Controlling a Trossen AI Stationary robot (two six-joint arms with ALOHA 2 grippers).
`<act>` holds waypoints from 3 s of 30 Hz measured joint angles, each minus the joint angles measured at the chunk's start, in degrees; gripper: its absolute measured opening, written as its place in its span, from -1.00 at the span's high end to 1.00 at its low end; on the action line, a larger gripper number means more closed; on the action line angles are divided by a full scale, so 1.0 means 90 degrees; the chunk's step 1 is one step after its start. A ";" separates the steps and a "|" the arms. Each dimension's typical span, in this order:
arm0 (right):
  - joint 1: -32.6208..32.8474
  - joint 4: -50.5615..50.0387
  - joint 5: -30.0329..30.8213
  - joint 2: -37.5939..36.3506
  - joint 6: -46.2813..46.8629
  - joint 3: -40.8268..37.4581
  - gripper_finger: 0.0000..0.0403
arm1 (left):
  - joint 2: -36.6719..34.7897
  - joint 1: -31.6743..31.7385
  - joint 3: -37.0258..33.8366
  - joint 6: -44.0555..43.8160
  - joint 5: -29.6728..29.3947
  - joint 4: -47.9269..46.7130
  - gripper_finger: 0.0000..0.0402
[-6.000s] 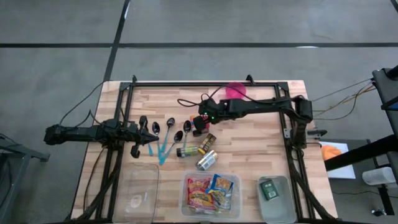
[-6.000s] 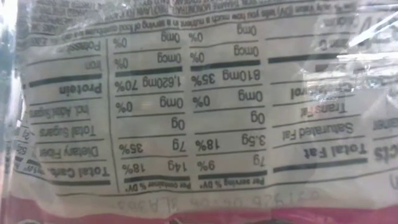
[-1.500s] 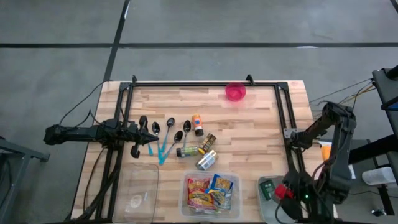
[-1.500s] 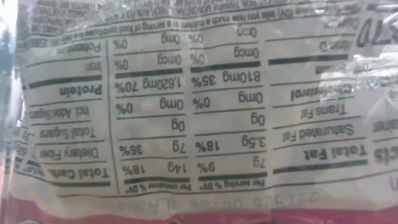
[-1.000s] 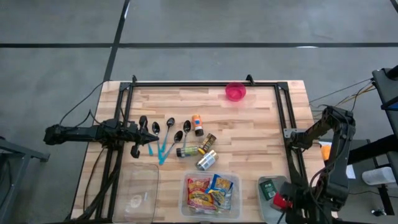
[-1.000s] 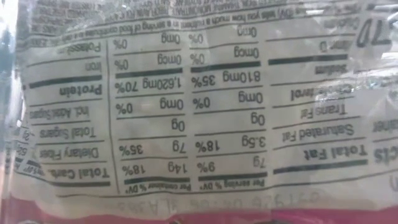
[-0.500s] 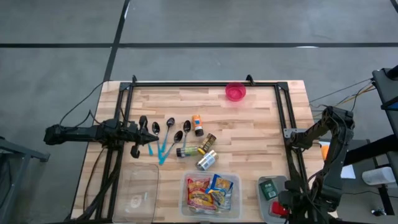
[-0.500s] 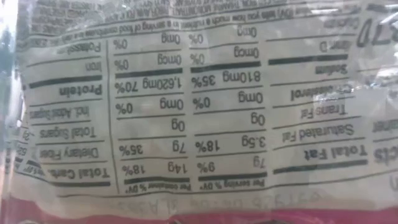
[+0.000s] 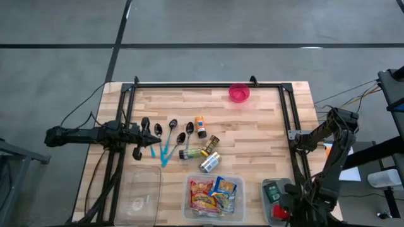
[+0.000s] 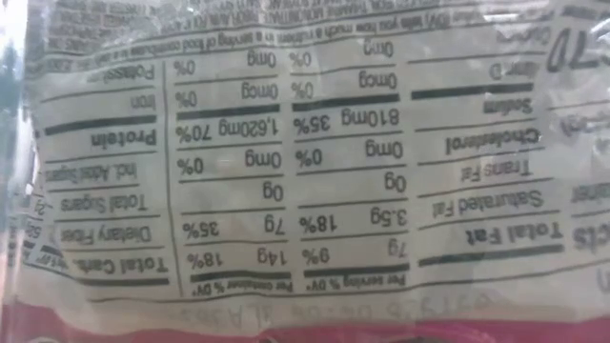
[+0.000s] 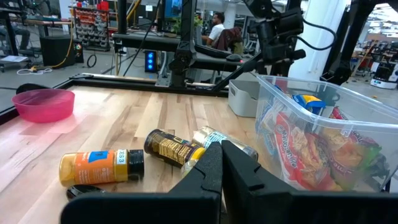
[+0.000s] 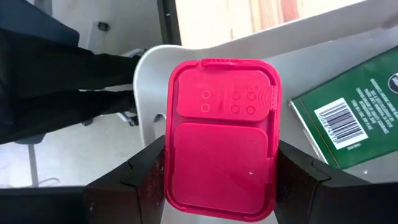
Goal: Pick & Place Food Item
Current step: Put the red seasoning can into the gray bin, then put the yellow seasoning can into the gray bin
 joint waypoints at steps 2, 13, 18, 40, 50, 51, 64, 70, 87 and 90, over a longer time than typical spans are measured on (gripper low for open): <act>0.0000 0.0064 0.0000 0.0000 0.0027 -0.0066 -0.03 | 0.0000 0.0001 0.0002 0.0000 0.0000 0.0001 1.00; 0.0000 0.0475 0.0074 -0.0002 0.0134 -0.0295 -0.41 | 0.0000 0.0000 0.0002 0.0000 0.0000 0.0000 1.00; 0.0000 0.0469 0.0101 -0.0002 0.0419 -0.0295 -0.44 | 0.0000 0.0000 0.0002 0.0000 0.0000 0.0000 1.00; 0.0000 0.0405 0.0406 -0.0188 0.1201 -0.0298 -0.45 | 0.0000 0.0002 0.0000 0.0000 0.0000 0.0000 1.00; -0.0008 -0.0075 0.0599 -0.0930 0.0964 -0.0298 -0.45 | -0.0002 -0.0001 0.0000 0.0000 0.0000 0.0000 1.00; -0.0018 -0.0169 0.0618 -0.1001 0.0884 -0.0298 -0.45 | -0.0002 0.0002 0.0002 0.0000 0.0000 0.0000 1.00; -0.0145 -0.2617 0.1780 -0.2276 0.0004 -0.0298 -0.45 | 0.0000 0.0000 0.0001 0.0000 0.0000 0.0000 1.00; -0.0354 -0.3404 0.2619 -0.2891 -0.0369 -0.0298 -0.45 | 0.0000 -0.0001 0.0000 0.0000 0.0000 0.0000 1.00; -0.4215 -0.2305 0.1321 -0.3426 -0.5691 -0.0298 -0.45 | 0.0000 -0.0001 0.0001 0.0000 0.0000 0.0002 1.00; -0.5058 -0.1948 0.0805 -0.3362 -0.6748 -0.0298 -0.45 | -0.0001 0.0000 0.0000 0.0000 0.0000 0.0002 1.00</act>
